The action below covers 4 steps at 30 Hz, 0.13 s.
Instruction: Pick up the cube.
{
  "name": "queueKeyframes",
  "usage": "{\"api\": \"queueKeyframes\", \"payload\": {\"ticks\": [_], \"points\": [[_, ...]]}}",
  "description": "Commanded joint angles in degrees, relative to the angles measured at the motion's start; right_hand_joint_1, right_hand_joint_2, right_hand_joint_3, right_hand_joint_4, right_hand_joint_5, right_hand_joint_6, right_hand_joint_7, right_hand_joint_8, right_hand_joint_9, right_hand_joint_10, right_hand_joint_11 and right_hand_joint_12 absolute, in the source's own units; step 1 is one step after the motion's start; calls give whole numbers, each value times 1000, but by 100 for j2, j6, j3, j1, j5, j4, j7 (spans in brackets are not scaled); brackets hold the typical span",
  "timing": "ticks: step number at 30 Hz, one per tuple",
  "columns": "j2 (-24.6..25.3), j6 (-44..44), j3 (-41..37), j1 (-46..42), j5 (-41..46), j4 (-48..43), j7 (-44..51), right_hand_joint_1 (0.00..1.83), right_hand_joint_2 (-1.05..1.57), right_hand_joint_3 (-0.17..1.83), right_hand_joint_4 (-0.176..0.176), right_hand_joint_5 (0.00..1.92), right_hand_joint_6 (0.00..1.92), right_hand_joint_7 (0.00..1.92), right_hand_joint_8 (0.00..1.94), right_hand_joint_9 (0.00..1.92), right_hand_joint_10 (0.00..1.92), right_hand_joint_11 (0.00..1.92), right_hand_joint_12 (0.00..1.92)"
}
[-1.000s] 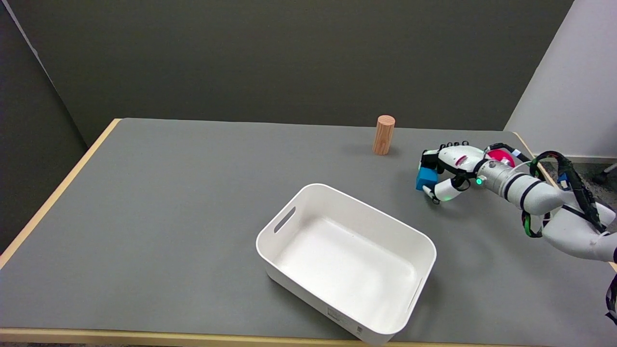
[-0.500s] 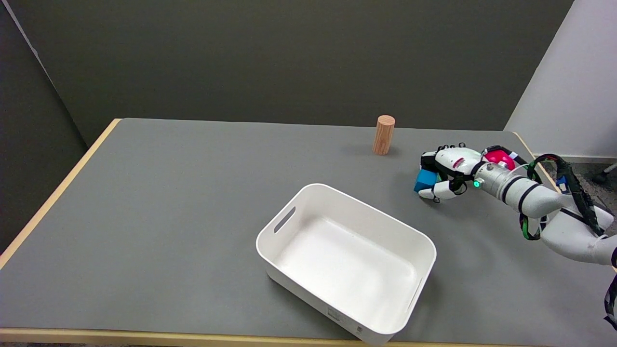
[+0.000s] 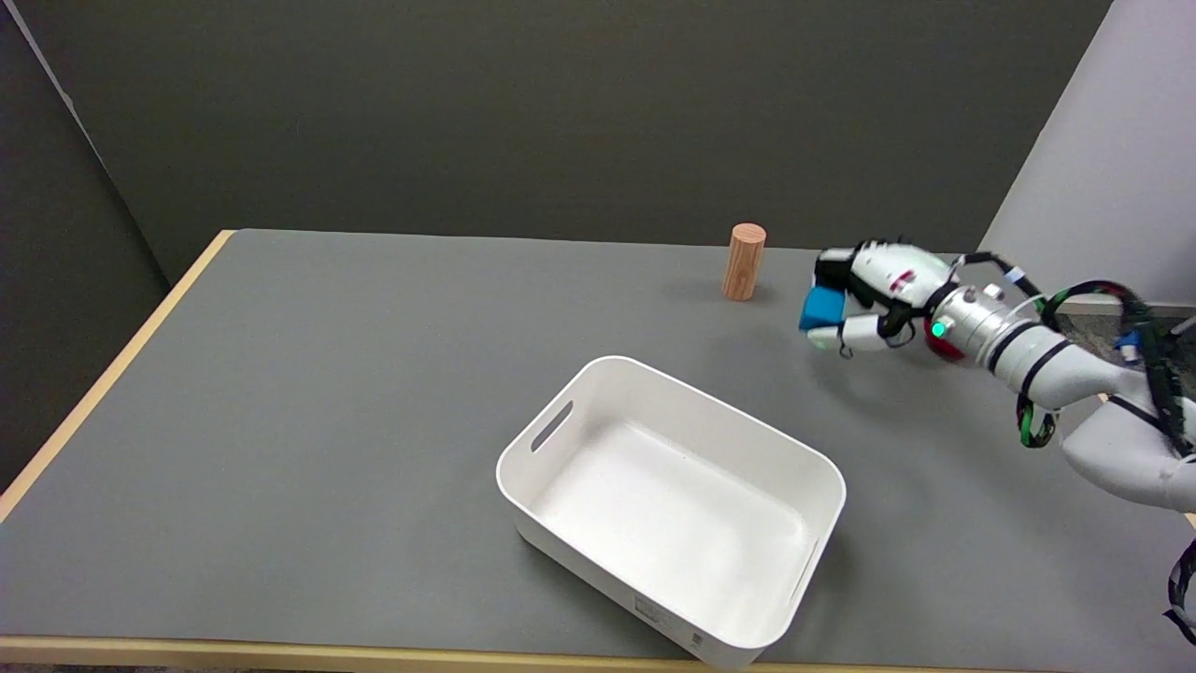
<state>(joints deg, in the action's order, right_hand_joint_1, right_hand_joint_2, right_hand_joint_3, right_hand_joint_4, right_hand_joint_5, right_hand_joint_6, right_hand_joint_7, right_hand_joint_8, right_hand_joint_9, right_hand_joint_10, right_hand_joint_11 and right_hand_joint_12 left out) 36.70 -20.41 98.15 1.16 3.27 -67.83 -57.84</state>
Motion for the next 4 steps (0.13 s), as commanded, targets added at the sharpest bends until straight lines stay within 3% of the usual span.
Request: {"api": "queueKeyframes", "payload": {"ticks": [1,4], "points": [[664,-2380,-3008,-2455,17,-2350,-26,1152,1103,468,-176,599,1619,653,1663,855,1921,312,1921],[672,-2606,-2894,-2719,42,-2589,14,1153,1091,491,-176,602,1623,656,1666,876,1921,359,1921]]}}
